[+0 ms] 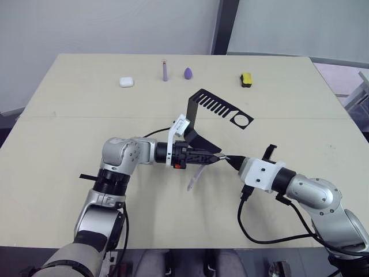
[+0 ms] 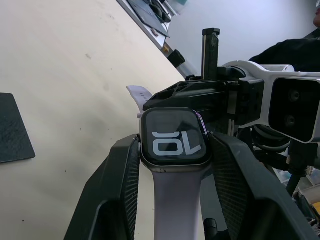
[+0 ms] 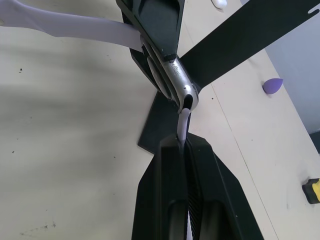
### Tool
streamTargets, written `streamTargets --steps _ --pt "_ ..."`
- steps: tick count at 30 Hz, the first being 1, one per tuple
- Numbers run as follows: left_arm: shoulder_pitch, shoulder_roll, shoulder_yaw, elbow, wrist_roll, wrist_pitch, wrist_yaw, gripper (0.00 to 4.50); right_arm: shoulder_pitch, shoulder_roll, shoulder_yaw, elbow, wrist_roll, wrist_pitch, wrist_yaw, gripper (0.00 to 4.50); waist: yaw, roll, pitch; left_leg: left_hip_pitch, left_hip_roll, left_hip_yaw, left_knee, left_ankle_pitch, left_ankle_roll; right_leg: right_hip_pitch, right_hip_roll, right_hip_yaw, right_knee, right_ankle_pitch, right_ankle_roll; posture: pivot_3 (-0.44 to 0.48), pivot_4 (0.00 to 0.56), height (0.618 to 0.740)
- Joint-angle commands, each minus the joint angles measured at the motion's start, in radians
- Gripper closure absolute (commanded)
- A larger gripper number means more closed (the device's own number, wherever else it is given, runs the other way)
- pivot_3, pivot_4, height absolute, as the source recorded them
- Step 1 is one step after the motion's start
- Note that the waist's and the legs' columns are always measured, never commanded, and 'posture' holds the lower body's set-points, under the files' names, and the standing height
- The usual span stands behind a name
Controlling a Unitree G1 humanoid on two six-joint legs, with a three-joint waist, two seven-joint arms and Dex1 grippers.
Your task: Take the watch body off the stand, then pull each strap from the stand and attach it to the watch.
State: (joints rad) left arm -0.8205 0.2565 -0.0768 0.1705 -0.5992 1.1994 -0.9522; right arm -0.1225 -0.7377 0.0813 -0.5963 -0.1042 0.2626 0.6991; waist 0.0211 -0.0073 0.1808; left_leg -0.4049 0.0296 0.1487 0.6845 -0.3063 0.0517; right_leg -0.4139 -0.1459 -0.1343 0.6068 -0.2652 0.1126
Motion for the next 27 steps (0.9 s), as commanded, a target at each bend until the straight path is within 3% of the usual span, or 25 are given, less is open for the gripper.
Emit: streamTargets --steps 1,20,23,27 --pt "-0.018 -0.019 -0.011 -0.033 -0.041 0.001 -0.012 2.89 -0.024 0.008 0.000 -0.037 0.011 -0.015 0.006 4.50 0.000 0.000 0.000 0.000 0.000 0.000 0.000 0.000 0.000 0.000 0.000 0.000 0.000 0.000 0.000 0.000 0.150 0.740" --pt "-0.016 -0.001 -0.026 0.000 -0.012 -0.047 -0.012 2.89 0.003 -0.012 -0.067 -0.130 0.048 0.015 0.020 4.50 0.000 0.000 0.000 0.000 0.000 0.000 0.000 0.000 0.000 0.000 0.000 0.000 0.000 0.000 0.000 0.000 0.150 0.740" --pt "-0.016 0.006 -0.030 -0.002 -0.012 -0.055 -0.018 2.89 0.008 -0.020 -0.090 -0.145 0.064 0.029 0.029 3.64 0.000 0.000 0.000 0.000 0.000 0.000 0.000 0.000 0.000 0.000 0.000 0.000 0.000 0.000 0.000 0.000 0.150 0.740" --pt "-0.016 0.033 -0.039 -0.011 -0.010 -0.077 -0.041 2.89 0.068 -0.052 -0.172 -0.192 0.132 0.058 0.070 1.65 0.003 0.000 0.000 0.000 0.000 0.000 0.000 0.000 0.000 0.000 0.000 0.000 0.000 0.000 0.000 0.000 0.150 0.740"
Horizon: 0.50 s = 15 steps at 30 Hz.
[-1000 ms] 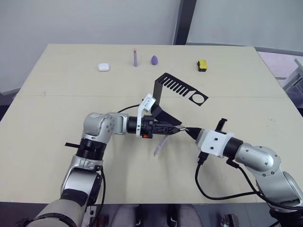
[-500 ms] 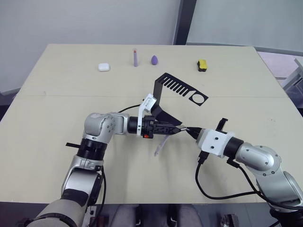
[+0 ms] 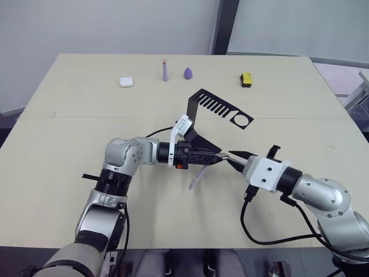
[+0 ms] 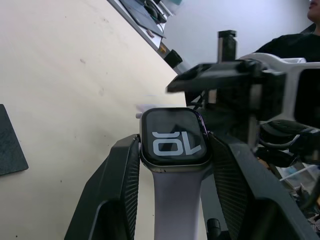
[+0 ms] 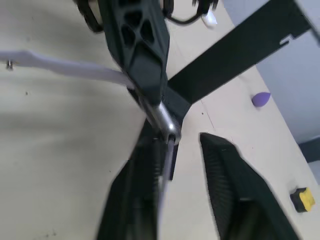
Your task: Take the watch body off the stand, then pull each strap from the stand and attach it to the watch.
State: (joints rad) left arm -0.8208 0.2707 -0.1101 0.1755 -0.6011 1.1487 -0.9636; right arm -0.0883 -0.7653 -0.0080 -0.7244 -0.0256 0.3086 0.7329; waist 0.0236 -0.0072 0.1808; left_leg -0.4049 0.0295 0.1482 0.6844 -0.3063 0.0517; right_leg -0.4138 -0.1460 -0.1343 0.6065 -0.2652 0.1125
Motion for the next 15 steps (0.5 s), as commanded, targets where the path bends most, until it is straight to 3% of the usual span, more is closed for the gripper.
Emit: streamTargets --steps 1,3,10,15 --pt "-0.015 0.032 -0.010 -0.022 -0.008 -0.037 -0.041 2.89 0.058 -0.031 -0.118 -0.075 0.083 0.024 0.050 1.26 0.001 0.000 0.000 0.000 0.000 0.000 0.000 0.000 0.000 0.000 0.000 0.000 0.000 0.000 0.000 0.000 0.150 0.740" --pt "-0.013 0.059 -0.024 -0.041 -0.005 -0.063 -0.066 2.89 0.098 -0.036 -0.191 -0.089 0.153 0.049 0.076 0.11 0.000 0.000 0.000 0.000 0.000 0.000 0.000 0.000 0.000 0.000 0.000 0.000 0.000 0.000 0.000 0.000 0.150 0.740" --pt "0.041 0.208 -0.123 -0.171 0.075 -0.335 -0.241 2.89 0.172 -0.048 -0.467 -0.097 0.553 0.272 0.169 0.04 -0.001 0.000 0.000 0.000 0.001 0.000 0.000 0.000 0.000 0.000 0.000 0.000 0.000 0.000 -0.001 0.000 0.150 0.740" --pt "0.112 0.272 -0.155 -0.247 0.188 -0.684 -0.348 2.89 0.203 -0.103 -0.569 -0.095 0.812 0.421 0.192 0.04 -0.001 0.000 0.000 0.000 0.001 -0.001 0.000 -0.001 0.001 0.000 -0.001 0.000 -0.001 -0.001 -0.002 0.000 0.150 0.740"
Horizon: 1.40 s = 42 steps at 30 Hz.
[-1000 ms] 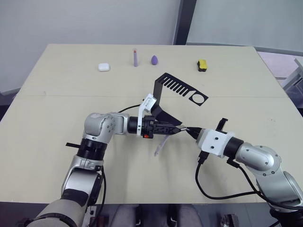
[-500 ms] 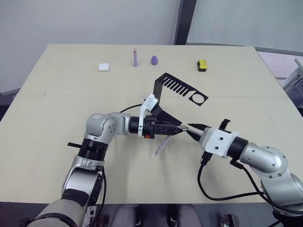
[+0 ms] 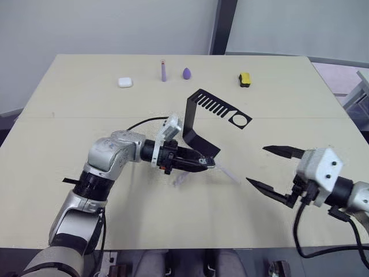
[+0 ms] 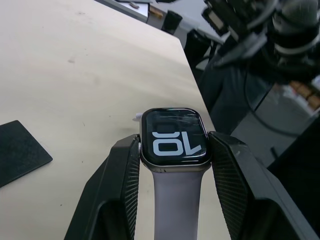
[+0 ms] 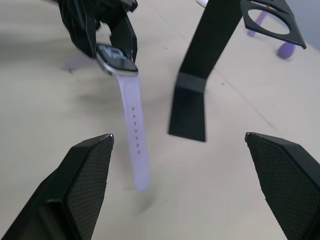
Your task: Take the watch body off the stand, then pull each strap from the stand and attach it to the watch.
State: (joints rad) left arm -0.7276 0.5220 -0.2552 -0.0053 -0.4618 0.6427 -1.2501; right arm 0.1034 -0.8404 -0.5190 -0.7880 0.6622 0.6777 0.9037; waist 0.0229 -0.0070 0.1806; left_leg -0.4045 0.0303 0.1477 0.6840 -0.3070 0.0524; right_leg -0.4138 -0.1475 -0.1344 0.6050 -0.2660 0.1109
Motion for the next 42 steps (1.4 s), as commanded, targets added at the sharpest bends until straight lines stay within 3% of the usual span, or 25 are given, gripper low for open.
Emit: streamTargets --steps 1,6,12,17,23,27,35,42 --pt "0.038 0.031 -0.010 -0.076 0.072 -0.260 -0.081 2.89 0.011 -0.035 -0.067 -0.032 0.171 0.072 0.013 0.04 0.000 0.000 0.000 0.000 0.000 0.000 0.000 0.000 0.000 0.000 0.000 0.000 -0.002 0.000 0.000 0.000 0.150 0.740" --pt "0.103 0.041 -0.006 -0.047 0.209 -0.665 -0.096 2.89 -0.002 -0.073 -0.076 -0.034 0.312 0.125 -0.030 0.04 0.002 0.000 0.000 0.000 0.000 0.000 0.000 -0.001 0.001 0.000 -0.002 0.002 -0.004 0.000 0.000 0.000 0.150 0.740" --pt "0.128 0.016 0.007 0.079 0.321 -1.087 -0.044 2.89 -0.014 -0.086 -0.027 -0.033 0.321 0.109 -0.062 0.04 0.003 0.000 0.000 0.000 -0.001 0.000 0.000 -0.002 0.002 0.000 -0.002 0.002 -0.004 0.000 0.000 0.000 0.150 0.740" --pt "0.126 -0.001 0.015 0.149 0.351 -1.246 0.014 2.89 -0.027 -0.089 0.005 -0.036 0.307 0.096 -0.070 0.04 0.001 0.000 0.000 0.000 0.000 0.000 0.000 -0.002 0.002 0.000 -0.002 0.001 -0.004 0.000 0.000 0.000 0.150 0.740" --pt "0.120 0.003 0.008 0.154 0.338 -1.225 0.044 2.89 -0.015 -0.088 0.026 -0.044 0.275 0.070 -0.074 0.04 0.002 0.000 0.000 0.000 -0.001 0.000 0.000 -0.002 0.002 0.000 -0.002 -0.001 -0.003 0.000 0.001 0.000 0.150 0.740" --pt "0.114 0.003 0.006 0.096 0.276 -0.960 0.049 2.89 -0.004 -0.096 0.049 -0.059 0.212 0.035 -0.070 0.04 0.001 0.000 0.000 0.000 0.000 0.000 0.000 -0.002 0.002 0.000 -0.001 -0.001 -0.002 0.000 0.001 0.000 0.150 0.740" --pt "0.016 -0.009 0.034 -0.073 -0.002 0.050 0.159 2.89 -0.011 -0.129 0.173 -0.091 -0.037 -0.061 -0.113 0.04 0.001 0.000 0.000 0.000 0.000 0.000 0.000 -0.001 0.002 0.000 0.000 0.000 0.001 0.000 0.001 0.000 0.150 0.740" --pt "-0.144 -0.092 0.124 -0.009 -0.194 0.701 0.312 2.89 -0.120 -0.146 0.340 -0.130 -0.181 0.015 -0.239 0.04 0.000 0.000 0.000 0.000 -0.001 0.000 0.000 -0.001 0.001 0.000 0.001 0.001 0.003 -0.001 0.003 0.000 0.150 0.740"
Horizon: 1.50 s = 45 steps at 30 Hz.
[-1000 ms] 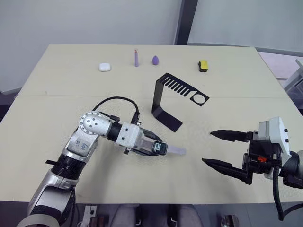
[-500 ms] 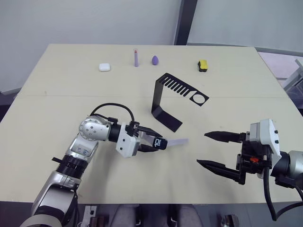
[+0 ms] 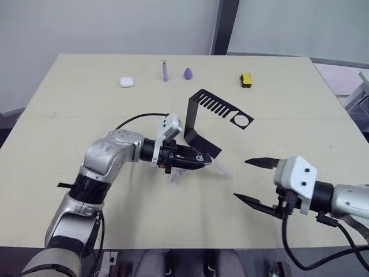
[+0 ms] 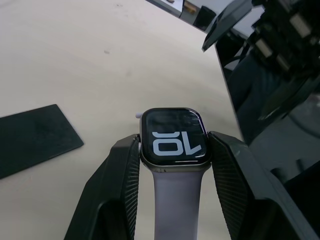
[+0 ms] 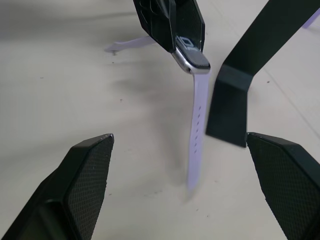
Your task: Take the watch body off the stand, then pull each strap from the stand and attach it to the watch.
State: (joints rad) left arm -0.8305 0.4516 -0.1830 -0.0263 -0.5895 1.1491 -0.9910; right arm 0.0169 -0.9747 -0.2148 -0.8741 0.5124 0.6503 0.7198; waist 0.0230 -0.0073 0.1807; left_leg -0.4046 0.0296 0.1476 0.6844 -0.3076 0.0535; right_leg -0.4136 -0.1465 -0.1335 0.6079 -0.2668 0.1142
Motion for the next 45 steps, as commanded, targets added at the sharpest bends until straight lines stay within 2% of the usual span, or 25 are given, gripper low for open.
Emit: streamTargets --steps 1,5,10,19,22,26,45 --pt "-0.051 -0.034 0.063 0.024 -0.078 0.240 0.069 2.89 -0.059 -0.010 0.061 -0.048 -0.037 0.070 -0.072 0.04 -0.001 0.000 0.000 0.000 0.000 0.000 0.000 0.000 0.000 0.000 0.000 0.000 0.000 0.000 0.000 0.000 0.150 0.740" --pt "-0.089 -0.103 0.126 0.089 -0.092 0.345 0.144 2.89 -0.145 0.011 0.142 -0.047 -0.052 0.160 -0.128 0.04 -0.002 0.000 0.000 0.000 0.000 0.000 0.000 0.001 -0.002 0.000 0.001 0.000 0.001 0.000 0.000 0.000 0.150 0.740" --pt "-0.103 -0.162 0.174 0.134 -0.092 0.382 0.209 2.89 -0.234 0.067 0.223 -0.017 -0.066 0.265 -0.191 0.04 0.001 0.000 0.000 0.000 0.000 0.000 0.000 0.001 -0.002 -0.001 0.000 0.000 0.001 0.000 0.000 0.000 0.150 0.740" --pt "-0.102 -0.211 0.229 0.157 -0.102 0.411 0.265 2.89 -0.315 0.133 0.312 0.034 -0.098 0.355 -0.230 0.04 -0.001 0.000 0.000 0.000 0.000 0.000 0.000 0.001 -0.002 -0.001 0.000 0.000 0.001 0.000 0.000 0.000 0.150 0.740" --pt "-0.090 -0.199 0.217 0.145 -0.102 0.393 0.260 2.89 -0.323 0.141 0.321 0.048 -0.108 0.349 -0.227 0.87 -0.001 0.000 0.000 0.000 0.000 0.000 0.000 0.001 -0.002 -0.001 0.000 0.000 0.001 0.000 0.000 0.000 0.150 0.740" --pt "-0.081 -0.191 0.207 0.147 -0.103 0.376 0.257 2.89 -0.330 0.149 0.330 0.057 -0.122 0.347 -0.220 2.78 -0.001 0.000 0.000 0.000 0.000 0.000 0.000 0.001 -0.002 -0.001 0.000 0.000 0.001 0.000 0.000 0.000 0.150 0.740" --pt "-0.096 -0.190 0.208 0.177 -0.110 0.351 0.253 2.89 -0.346 0.221 0.345 0.098 -0.193 0.301 -0.228 2.78 -0.002 0.000 0.000 0.000 0.000 0.000 0.000 0.001 -0.002 -0.001 0.000 0.000 0.001 0.000 0.000 0.000 0.150 0.740"
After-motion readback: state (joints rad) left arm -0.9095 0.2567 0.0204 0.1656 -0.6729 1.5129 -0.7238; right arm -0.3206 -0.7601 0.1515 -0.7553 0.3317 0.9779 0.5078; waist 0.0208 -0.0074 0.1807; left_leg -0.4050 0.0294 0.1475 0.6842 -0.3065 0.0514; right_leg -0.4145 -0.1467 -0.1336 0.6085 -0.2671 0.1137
